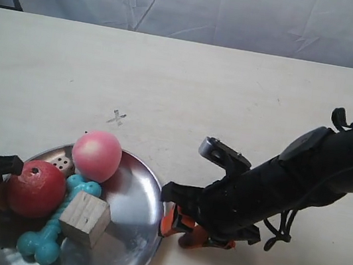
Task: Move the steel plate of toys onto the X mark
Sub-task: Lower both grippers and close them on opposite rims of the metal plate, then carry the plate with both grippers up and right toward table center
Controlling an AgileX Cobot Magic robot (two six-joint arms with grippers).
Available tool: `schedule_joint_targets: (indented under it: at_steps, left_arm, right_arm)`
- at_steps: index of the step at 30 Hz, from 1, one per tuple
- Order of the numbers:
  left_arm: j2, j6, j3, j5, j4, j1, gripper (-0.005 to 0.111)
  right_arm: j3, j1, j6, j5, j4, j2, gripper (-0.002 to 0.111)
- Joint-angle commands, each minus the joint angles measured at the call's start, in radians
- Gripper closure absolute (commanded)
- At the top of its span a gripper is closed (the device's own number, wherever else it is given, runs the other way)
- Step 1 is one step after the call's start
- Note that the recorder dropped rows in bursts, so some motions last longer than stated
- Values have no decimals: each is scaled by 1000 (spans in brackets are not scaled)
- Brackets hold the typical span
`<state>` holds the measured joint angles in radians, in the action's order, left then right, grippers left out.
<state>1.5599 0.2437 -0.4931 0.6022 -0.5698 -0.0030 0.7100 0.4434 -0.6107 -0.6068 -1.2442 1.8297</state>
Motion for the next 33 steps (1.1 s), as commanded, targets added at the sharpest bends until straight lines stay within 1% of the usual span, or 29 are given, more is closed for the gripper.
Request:
schedule_joint_targets:
  at_steps: [1, 4, 7, 10, 18, 24, 33]
  left_arm:
    - [11, 6, 2, -18, -6, -6, 63]
    - [11, 12, 2, -18, -13, -6, 63]
    - [11, 65, 2, -18, -64, -6, 63]
    - [11, 100, 2, -18, -89, -6, 63]
    - [11, 100, 2, -18, -91, -6, 63]
    - [11, 102, 2, -20, -96, -10, 63]
    - [11, 184, 2, 14, -127, -12, 63]
  right_arm:
    - [-6, 1, -47, 14, -42, 1, 57]
    - [-6, 14, -51, 34, -54, 1, 57]
    - [-6, 70, -107, 58, -146, 30, 57]
    - [-6, 97, -126, 60, -191, 69, 57]
    - [-6, 105, -209, 62, -292, 82, 57]
    - [-6, 105, -228, 80, -331, 82, 57]
    - [-6, 105, -228, 91, -344, 82, 59]
